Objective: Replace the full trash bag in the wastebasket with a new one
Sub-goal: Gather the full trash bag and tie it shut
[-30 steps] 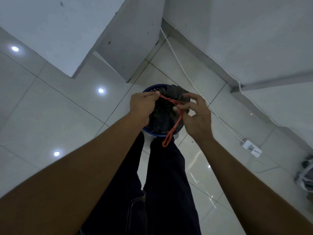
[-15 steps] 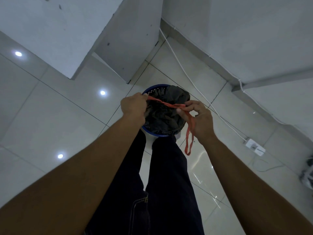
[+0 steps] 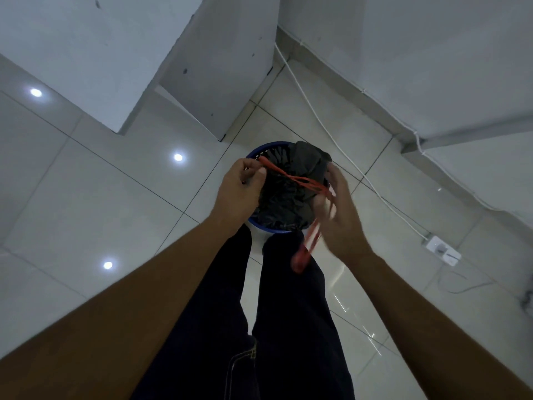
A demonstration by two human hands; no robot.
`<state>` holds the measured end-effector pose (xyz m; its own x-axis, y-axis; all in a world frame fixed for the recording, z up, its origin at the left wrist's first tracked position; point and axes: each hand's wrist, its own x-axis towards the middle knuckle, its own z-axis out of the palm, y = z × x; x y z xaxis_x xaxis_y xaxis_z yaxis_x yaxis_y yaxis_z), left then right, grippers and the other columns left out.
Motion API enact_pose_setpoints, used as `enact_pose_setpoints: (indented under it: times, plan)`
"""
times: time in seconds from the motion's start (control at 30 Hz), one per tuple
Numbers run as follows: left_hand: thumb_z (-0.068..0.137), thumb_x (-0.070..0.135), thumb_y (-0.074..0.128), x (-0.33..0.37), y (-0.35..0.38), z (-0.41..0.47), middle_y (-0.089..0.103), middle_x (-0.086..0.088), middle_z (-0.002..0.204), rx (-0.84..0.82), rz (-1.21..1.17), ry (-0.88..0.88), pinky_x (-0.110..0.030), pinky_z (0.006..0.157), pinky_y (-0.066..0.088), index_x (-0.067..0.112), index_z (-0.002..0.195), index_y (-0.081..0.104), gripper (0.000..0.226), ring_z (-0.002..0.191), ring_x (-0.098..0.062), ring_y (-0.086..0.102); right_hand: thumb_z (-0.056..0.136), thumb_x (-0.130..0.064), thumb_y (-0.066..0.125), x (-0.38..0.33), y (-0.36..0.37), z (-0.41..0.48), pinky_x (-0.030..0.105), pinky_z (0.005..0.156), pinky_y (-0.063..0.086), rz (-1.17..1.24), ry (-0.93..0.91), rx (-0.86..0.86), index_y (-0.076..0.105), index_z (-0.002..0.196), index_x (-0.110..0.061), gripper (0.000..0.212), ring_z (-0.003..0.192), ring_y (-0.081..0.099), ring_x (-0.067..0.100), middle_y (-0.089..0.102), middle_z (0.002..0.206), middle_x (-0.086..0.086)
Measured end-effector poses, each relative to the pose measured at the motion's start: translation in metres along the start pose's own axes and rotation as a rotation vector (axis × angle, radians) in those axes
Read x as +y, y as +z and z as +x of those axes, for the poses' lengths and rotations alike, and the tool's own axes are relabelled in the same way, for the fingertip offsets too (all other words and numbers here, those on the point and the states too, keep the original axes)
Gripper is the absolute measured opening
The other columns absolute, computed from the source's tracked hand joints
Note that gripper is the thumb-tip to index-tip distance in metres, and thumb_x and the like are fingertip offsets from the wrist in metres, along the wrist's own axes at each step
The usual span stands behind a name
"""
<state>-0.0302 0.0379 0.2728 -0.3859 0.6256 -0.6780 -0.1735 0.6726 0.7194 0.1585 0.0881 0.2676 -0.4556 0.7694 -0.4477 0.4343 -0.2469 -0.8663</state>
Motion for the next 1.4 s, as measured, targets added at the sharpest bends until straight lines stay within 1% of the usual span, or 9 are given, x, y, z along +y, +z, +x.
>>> enact_pose_setpoints:
  times: [0.13,0.2,0.37,0.5,0.63,0.83,0.97,1.17,1.4]
  plan:
    - [0.093,0.03,0.06,-0.007,-0.001,0.009,0.068,-0.002,0.116,-0.07,0.053,0.012,-0.038,0.089,0.057,0.023,0.117,0.054,0.026,0.103,-0.013,0.066,0.049,-0.078,0.076,0.016,0.025,0.021,0.048,0.121,0.005,-0.5,-0.005,-0.114,-0.016,0.152,-0.028,0.147,0.152,-0.003,0.017,-0.009,0.165,0.0]
    - [0.093,0.025,0.061,-0.01,0.0,0.014,0.069,-0.004,0.116,-0.138,0.061,0.037,-0.028,0.087,0.057,0.018,0.124,0.051,0.033,0.103,-0.011,0.067,0.045,-0.077,0.077,0.026,0.035,0.038,0.048,0.121,0.002,-0.482,0.059,-0.061,-0.015,0.152,-0.027,0.15,0.15,0.0,0.012,-0.003,0.164,-0.006]
    - [0.087,0.036,0.067,-0.027,-0.002,0.029,0.067,0.009,0.113,-0.225,0.207,0.153,-0.015,0.089,0.049,0.029,0.126,0.054,0.041,0.107,0.001,0.061,0.067,-0.053,0.077,0.048,0.046,0.075,0.045,0.102,0.048,-0.193,0.145,-0.144,0.06,0.128,-0.02,0.071,0.114,0.062,0.014,0.066,0.124,0.001]
    - [0.076,0.048,0.074,-0.038,0.002,0.039,0.034,0.001,0.13,-0.135,0.392,0.282,0.0,0.091,0.031,0.046,0.112,0.054,0.041,0.122,-0.004,0.039,0.069,-0.038,0.071,0.062,0.041,0.083,0.041,0.092,0.053,-0.143,0.203,-0.03,0.064,0.109,-0.01,0.05,0.096,0.064,0.019,0.069,0.102,0.004]
    - [0.081,0.039,0.073,-0.043,0.012,0.058,0.047,0.004,0.131,-0.279,0.3,0.259,-0.02,0.103,0.044,0.023,0.119,0.048,0.048,0.118,0.01,0.046,0.066,-0.036,0.071,0.068,0.048,0.087,0.038,0.115,0.024,-0.2,0.117,-0.029,0.047,0.132,-0.036,0.07,0.127,0.042,0.013,0.047,0.133,-0.004]
    - [0.092,0.042,0.057,-0.062,0.028,0.092,0.06,0.004,0.123,-0.152,0.307,0.103,-0.037,0.098,0.049,0.024,0.134,0.044,0.047,0.115,-0.015,0.058,0.063,-0.028,0.091,0.084,0.063,0.095,0.007,0.096,0.041,-0.05,0.047,-0.124,0.033,0.133,-0.029,0.091,0.116,0.053,0.002,0.049,0.132,-0.007]
    - [0.097,0.027,0.053,-0.07,0.024,0.101,0.059,0.005,0.113,-0.038,0.262,0.037,-0.022,0.079,0.047,0.023,0.131,0.039,0.037,0.107,-0.016,0.06,0.063,-0.043,0.089,0.093,0.066,0.094,0.026,0.109,0.037,-0.136,0.071,0.006,0.018,0.147,-0.027,0.112,0.127,0.041,0.008,0.037,0.141,0.002]
    - [0.092,0.039,0.051,-0.07,0.018,0.11,0.052,0.004,0.137,-0.012,0.113,0.009,-0.043,0.102,0.046,0.041,0.144,0.026,0.058,0.121,-0.014,0.054,0.07,-0.082,0.052,0.086,0.06,0.072,0.047,0.114,0.016,-0.713,-0.2,0.186,0.042,0.144,-0.021,0.097,0.145,0.025,0.021,0.035,0.154,0.001]
    - [0.093,0.013,0.051,-0.06,0.02,0.113,0.069,0.008,0.108,-0.051,0.036,-0.12,-0.037,0.094,0.052,0.041,0.109,0.065,0.035,0.102,-0.012,0.064,0.055,-0.051,0.09,0.084,0.082,0.081,0.033,0.121,0.007,-0.175,-0.013,-0.057,-0.02,0.151,-0.029,0.148,0.146,-0.027,0.005,-0.033,0.158,0.0]
